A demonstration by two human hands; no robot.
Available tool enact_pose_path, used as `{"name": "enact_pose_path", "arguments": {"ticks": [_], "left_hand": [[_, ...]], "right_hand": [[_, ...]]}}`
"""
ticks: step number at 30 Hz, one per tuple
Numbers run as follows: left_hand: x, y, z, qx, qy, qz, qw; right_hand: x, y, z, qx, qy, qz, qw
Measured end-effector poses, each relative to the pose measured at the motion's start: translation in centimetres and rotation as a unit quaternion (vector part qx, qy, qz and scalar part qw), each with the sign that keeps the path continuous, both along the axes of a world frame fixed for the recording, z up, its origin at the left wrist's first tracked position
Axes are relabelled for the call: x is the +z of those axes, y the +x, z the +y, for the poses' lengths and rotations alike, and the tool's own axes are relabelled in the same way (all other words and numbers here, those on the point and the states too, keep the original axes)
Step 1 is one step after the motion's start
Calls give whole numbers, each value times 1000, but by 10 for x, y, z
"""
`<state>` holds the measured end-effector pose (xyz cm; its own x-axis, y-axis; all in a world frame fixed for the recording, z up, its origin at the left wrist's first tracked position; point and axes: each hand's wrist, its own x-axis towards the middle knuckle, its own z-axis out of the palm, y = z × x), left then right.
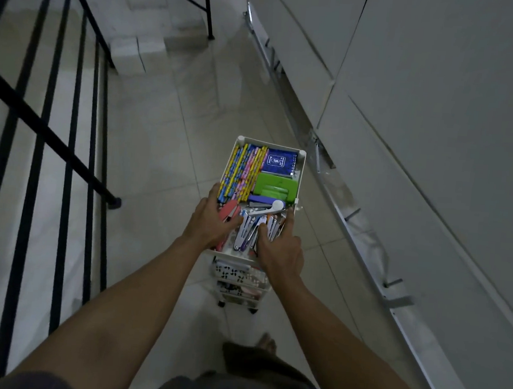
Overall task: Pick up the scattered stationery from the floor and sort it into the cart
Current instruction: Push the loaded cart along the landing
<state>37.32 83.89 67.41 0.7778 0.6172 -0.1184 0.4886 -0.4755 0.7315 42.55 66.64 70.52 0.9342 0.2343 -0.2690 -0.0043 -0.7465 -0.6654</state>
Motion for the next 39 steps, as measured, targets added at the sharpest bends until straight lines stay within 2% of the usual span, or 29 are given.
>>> {"name": "enact_pose_path", "arguments": {"ticks": [7, 22, 32, 39], "left_hand": [[-4, 68, 40, -15, -17, -28, 999], [-6, 197, 153, -72, -27, -20, 997], [0, 274, 185, -62, -50, -17, 997], [4, 327, 180, 9, -72, -23, 997]], "right_hand": [[3, 62, 35, -3, -2, 2, 1000], [1, 170, 141, -55, 3, -6, 998], [-2, 252, 175, -45, 1, -18, 999], [-14, 338, 183, 19, -16, -59, 998]]}}
